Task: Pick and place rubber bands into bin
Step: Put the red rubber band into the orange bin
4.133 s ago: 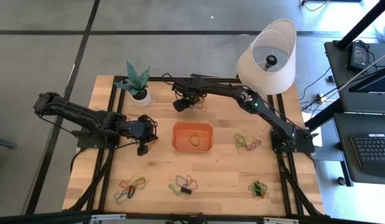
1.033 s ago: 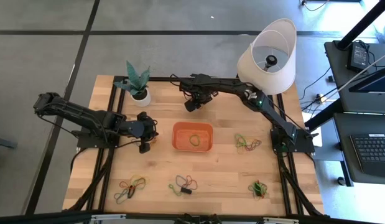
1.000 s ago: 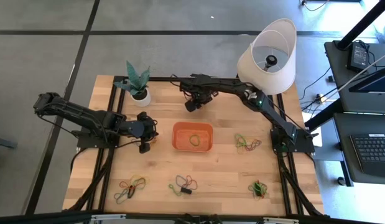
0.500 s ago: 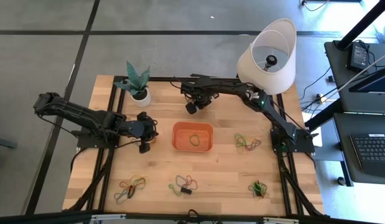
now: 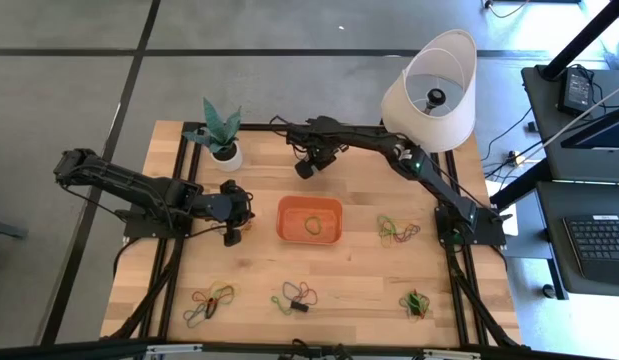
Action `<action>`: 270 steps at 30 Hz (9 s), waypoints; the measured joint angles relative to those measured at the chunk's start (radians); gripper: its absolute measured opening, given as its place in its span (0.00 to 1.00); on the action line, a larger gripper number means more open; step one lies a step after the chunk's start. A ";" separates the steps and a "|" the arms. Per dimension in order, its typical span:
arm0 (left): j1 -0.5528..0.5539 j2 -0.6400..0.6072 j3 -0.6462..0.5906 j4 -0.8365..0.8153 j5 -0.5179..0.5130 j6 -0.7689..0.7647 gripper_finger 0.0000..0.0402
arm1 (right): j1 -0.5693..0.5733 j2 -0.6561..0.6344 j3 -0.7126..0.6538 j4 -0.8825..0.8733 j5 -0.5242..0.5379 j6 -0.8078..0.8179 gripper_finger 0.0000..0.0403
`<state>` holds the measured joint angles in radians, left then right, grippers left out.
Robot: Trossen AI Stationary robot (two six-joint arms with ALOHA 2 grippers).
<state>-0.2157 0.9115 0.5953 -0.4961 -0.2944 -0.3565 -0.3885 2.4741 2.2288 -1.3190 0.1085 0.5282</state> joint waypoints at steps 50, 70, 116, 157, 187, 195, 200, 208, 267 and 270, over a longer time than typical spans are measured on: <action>0.000 0.000 0.000 0.006 -0.022 -0.184 0.01 | 0.016 -0.248 -0.023 0.017 0.206 -0.354 0.00; 0.000 0.000 0.000 0.005 -0.027 -0.206 0.00 | 0.078 -0.278 -0.023 -0.019 0.405 -0.275 0.00; 0.000 0.000 0.000 -0.002 0.070 0.047 0.01 | 0.067 -0.159 -0.043 -0.089 0.159 -0.011 0.00; 0.000 0.001 0.000 -0.001 0.079 0.027 0.00 | -0.009 -0.110 -0.042 -0.005 0.003 -0.093 0.50; 0.000 0.001 0.000 -0.001 0.072 0.029 0.01 | -0.023 -0.109 -0.042 0.027 0.158 -0.061 0.74; 0.000 0.001 0.000 -0.001 0.044 0.030 0.01 | -0.019 -0.108 -0.042 0.100 -0.047 -0.158 0.67; 0.000 0.001 0.000 -0.001 0.045 0.030 0.01 | -0.014 -0.108 -0.042 0.173 -0.151 -0.219 0.65; 0.001 0.001 0.000 -0.001 0.050 0.015 0.01 | -0.010 -0.109 -0.041 0.092 -0.002 -0.132 0.61; 0.000 0.001 0.000 -0.001 0.053 0.012 0.01 | 0.021 -0.099 -0.241 0.241 -0.005 0.208 0.39; 0.000 0.001 0.000 -0.001 0.053 0.012 0.00 | 0.021 -0.099 -0.284 0.266 -0.005 0.229 0.39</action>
<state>-0.2153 0.9127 0.5954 -0.4969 -0.2414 -0.3447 -0.3676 2.3751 1.9452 -1.0533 0.1040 0.7571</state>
